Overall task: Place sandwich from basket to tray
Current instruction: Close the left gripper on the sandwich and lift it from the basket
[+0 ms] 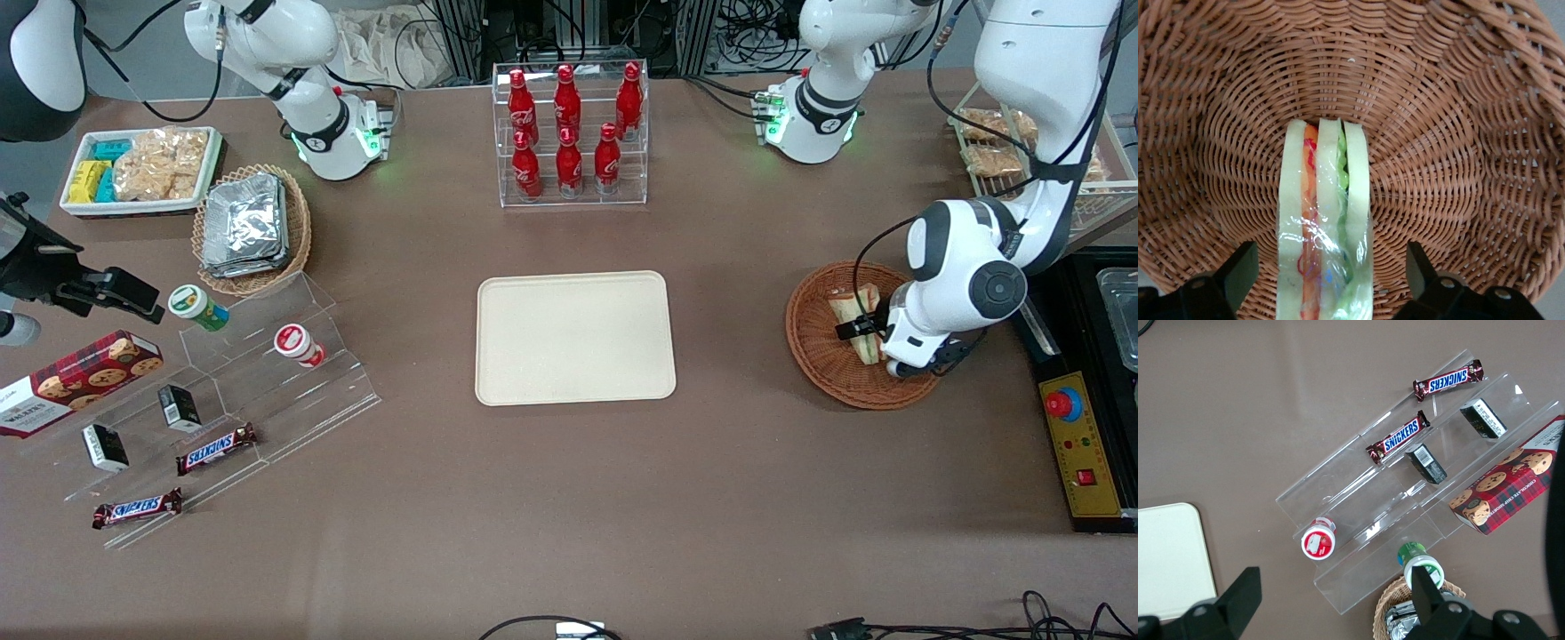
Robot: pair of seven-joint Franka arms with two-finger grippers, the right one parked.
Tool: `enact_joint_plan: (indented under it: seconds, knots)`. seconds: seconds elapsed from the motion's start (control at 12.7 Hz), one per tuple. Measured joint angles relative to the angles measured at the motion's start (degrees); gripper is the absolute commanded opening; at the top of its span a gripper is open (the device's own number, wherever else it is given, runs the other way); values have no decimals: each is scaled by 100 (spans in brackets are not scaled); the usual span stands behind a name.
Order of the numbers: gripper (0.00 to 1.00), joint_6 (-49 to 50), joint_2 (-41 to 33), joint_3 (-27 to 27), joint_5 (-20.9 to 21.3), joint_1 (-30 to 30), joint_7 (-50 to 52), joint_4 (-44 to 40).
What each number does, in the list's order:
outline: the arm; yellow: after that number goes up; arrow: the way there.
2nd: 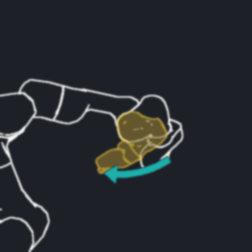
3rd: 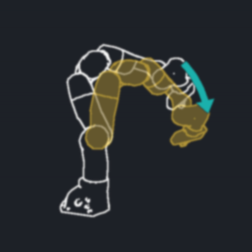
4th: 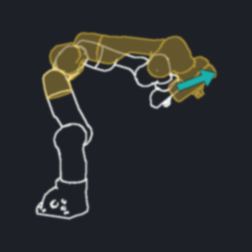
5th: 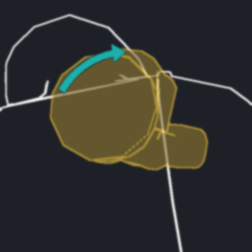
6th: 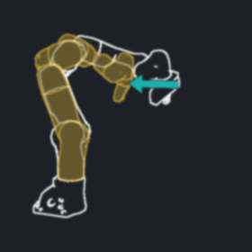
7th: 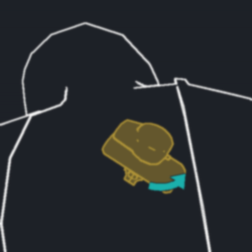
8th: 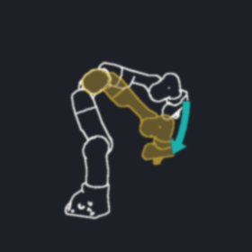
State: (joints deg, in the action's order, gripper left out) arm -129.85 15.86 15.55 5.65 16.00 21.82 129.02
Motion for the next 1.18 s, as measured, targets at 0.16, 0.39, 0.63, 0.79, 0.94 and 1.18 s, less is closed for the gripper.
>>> enact_joint_plan:
  seconds: [0.16, 0.39, 0.63, 0.79, 0.94, 1.18]
  knots:
    - [54, -35, 0, 0, 1, -1, 9, 36]
    - [13, -207, 1, 0, 4, -1, 16, 139]
    - [13, -219, -6, 0, 16, -1, 16, 139]
    - [13, -184, -60, 2, 20, -5, 16, 136]
    - [14, 153, -280, 33, 22, -12, 16, 74]
    - [14, 1229, -933, 140, 22, -37, 7, -419]
